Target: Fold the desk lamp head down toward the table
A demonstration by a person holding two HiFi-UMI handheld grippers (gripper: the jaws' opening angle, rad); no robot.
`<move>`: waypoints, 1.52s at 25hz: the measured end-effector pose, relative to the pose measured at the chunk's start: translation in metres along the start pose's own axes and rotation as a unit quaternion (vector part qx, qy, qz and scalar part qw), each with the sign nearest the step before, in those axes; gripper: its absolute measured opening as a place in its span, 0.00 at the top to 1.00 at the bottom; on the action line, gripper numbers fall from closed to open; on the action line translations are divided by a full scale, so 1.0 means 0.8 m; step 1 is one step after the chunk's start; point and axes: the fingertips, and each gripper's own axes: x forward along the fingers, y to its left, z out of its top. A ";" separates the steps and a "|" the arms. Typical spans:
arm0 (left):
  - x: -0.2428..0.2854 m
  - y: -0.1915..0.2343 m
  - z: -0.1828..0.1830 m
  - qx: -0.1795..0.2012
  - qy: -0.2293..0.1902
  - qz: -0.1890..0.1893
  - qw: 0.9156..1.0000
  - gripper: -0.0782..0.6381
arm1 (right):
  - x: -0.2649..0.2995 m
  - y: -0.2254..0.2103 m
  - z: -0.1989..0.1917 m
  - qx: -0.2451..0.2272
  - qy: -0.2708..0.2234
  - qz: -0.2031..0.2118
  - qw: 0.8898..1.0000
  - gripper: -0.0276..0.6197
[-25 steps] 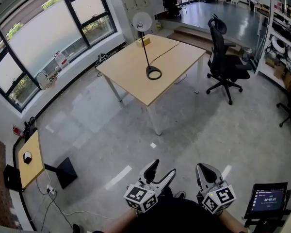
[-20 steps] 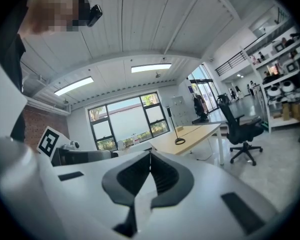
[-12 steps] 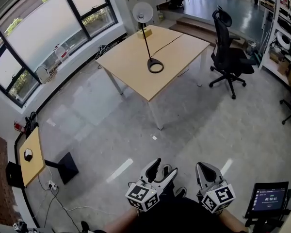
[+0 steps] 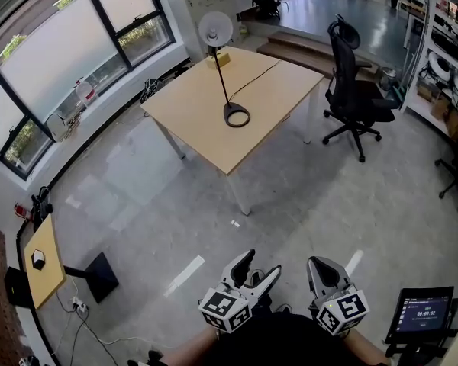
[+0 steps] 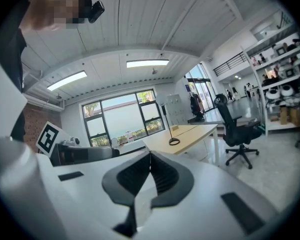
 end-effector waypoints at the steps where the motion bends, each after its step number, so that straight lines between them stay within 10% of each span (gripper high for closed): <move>1: 0.006 0.005 0.004 0.001 0.000 -0.002 1.000 0.41 | 0.008 -0.002 0.003 -0.002 0.000 0.000 1.000 0.95; 21: 0.058 0.146 0.080 -0.026 -0.034 -0.019 0.999 0.41 | 0.164 -0.001 0.045 -0.038 0.025 -0.013 0.999 0.95; 38: 0.086 0.217 0.097 -0.039 -0.034 0.008 0.999 0.65 | 0.247 -0.018 0.058 -0.029 0.046 0.013 0.998 0.95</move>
